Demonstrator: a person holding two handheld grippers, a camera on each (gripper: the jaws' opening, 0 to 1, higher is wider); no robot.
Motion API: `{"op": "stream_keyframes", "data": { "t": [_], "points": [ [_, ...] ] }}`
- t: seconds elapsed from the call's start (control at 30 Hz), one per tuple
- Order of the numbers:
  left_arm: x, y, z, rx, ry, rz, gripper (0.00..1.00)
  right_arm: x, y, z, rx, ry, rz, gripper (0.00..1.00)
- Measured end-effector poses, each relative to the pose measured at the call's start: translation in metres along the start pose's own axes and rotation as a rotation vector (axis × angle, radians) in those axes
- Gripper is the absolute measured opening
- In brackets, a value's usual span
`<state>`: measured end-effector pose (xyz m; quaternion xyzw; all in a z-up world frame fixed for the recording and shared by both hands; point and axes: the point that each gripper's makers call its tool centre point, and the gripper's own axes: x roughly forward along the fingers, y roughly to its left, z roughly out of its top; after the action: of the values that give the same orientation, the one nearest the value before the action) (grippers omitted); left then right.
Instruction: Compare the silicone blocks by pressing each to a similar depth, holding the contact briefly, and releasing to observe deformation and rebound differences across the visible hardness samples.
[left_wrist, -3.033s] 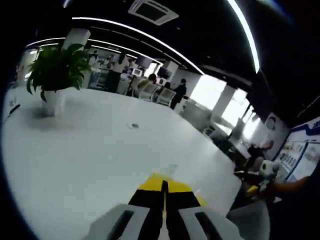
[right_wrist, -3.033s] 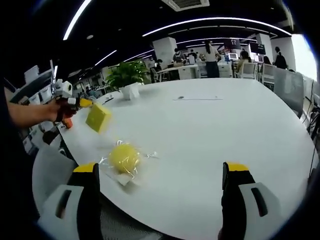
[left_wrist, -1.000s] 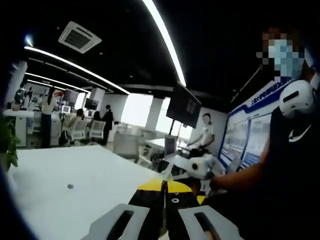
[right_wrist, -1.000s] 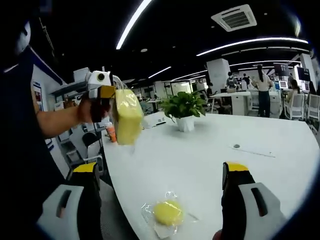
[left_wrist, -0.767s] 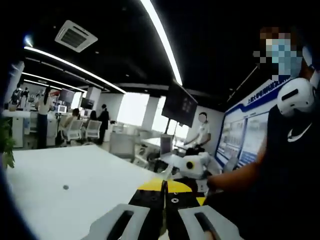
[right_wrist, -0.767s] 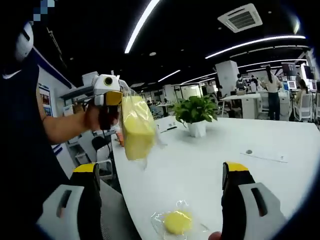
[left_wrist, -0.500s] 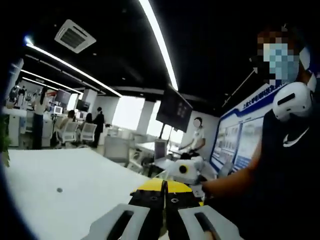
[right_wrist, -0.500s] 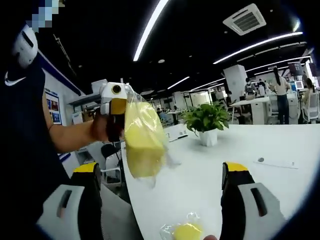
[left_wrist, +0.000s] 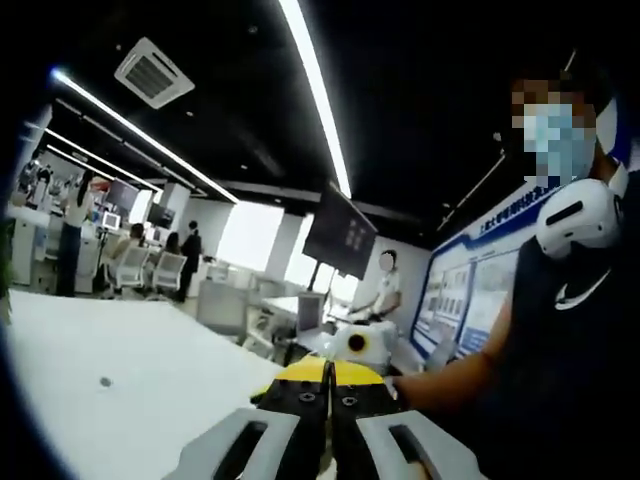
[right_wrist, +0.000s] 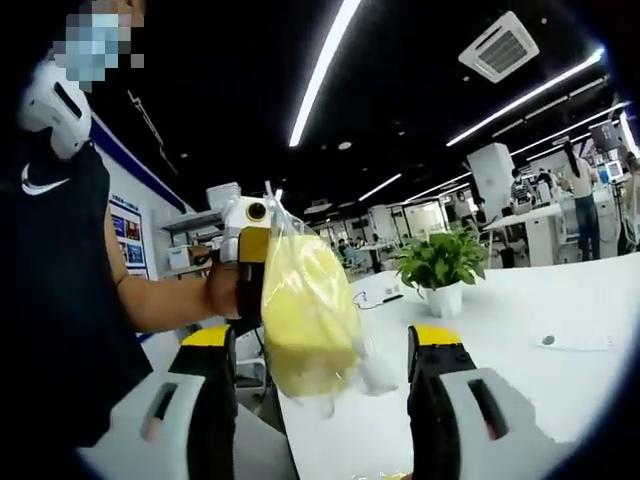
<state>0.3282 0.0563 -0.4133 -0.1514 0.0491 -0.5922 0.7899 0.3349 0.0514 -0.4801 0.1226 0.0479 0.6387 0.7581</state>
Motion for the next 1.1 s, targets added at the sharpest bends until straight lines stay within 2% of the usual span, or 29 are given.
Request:
{"op": "stream_keyframes", "data": {
  "t": [0.27,0.63,1.1],
  "points": [
    [0.000,-0.002,0.003,0.000,-0.012,-0.002,0.00,0.001,0.007,0.003,0.040,-0.017,0.041,0.40],
    [0.002,-0.004,0.011,-0.002,-0.043,-0.014,0.00,0.002,0.009,0.005,0.043,-0.025,0.054,0.29],
    [0.000,-0.004,0.017,-0.011,-0.070,0.003,0.00,0.004,0.011,0.015,0.053,-0.043,0.065,0.22]
  ]
}}
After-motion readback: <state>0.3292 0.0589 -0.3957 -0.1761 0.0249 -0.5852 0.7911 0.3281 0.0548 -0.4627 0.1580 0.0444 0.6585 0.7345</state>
